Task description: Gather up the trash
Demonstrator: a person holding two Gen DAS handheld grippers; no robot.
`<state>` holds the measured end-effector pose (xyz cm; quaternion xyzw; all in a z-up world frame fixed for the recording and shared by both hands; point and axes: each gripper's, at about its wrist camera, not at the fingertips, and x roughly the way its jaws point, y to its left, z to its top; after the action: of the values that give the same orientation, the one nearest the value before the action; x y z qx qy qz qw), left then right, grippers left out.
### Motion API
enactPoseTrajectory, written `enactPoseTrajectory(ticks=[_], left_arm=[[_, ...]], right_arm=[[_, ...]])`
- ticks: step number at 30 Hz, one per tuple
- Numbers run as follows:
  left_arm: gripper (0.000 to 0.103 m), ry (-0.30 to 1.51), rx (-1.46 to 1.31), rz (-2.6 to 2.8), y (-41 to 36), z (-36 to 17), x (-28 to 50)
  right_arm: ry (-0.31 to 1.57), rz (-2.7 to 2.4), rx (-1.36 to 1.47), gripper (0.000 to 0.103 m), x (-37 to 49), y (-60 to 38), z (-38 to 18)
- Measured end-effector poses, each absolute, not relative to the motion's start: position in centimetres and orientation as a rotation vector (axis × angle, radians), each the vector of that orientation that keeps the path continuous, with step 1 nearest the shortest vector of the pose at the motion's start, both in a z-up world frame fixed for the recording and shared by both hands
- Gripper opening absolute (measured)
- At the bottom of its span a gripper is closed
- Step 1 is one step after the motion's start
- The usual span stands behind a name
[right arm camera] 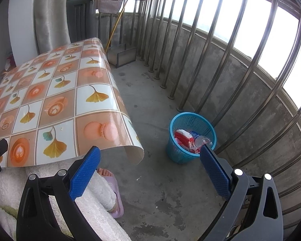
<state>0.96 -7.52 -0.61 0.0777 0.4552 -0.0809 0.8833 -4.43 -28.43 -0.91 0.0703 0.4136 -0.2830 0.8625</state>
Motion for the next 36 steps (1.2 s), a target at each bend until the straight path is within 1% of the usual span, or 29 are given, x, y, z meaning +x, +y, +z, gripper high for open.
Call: enactPoseTrajectory(ticks=[36], left_arm=[[0.094,0.949,0.163,-0.171,-7.43,-0.64,0.97]], right_arm=[[0.867,-0.592,0.148,0.097,-4.42,-28.45,-0.93]])
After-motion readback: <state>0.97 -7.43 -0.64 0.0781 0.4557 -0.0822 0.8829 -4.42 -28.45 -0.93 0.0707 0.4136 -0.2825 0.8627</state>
